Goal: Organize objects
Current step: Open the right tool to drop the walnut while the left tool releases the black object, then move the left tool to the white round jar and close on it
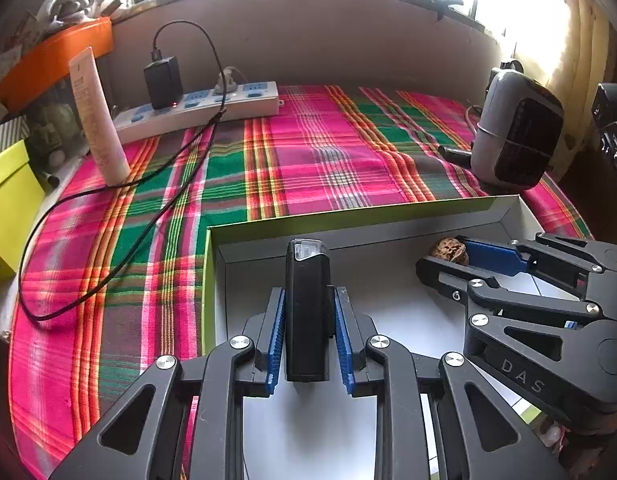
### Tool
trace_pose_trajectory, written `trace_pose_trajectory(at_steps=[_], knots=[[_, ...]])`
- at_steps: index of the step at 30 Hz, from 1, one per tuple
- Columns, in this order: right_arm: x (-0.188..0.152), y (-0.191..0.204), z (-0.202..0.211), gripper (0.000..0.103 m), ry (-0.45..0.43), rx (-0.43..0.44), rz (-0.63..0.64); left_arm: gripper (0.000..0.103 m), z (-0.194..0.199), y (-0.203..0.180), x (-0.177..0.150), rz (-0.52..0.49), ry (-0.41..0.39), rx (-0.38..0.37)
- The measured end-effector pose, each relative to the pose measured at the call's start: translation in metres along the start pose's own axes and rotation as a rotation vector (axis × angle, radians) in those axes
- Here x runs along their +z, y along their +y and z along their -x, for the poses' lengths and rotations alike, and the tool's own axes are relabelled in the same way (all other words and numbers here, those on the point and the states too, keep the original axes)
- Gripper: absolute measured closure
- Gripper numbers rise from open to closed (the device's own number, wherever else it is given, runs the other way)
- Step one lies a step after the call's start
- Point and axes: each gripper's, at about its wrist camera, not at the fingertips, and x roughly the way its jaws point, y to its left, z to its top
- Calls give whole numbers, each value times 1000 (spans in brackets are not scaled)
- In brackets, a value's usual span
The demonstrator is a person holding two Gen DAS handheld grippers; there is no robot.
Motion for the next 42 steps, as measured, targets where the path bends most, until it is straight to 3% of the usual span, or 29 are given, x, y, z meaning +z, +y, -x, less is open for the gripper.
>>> trace_pose_trajectory(at_steps=[12,14,16,42], knots=[[-3,-3,2,70,3,-9,-12,74,3,0,-1,0,3,-5],[-4,-2,4,57,-1,-16,-14,73,6,0,-3,2,1,-4],[-4,-2,6,53,-4,-15,-19,69,9,0,-5,2,-5,0],[-54,28,89,53,-172,-182,-5,66,84,-1,-56,9,-82,-45]])
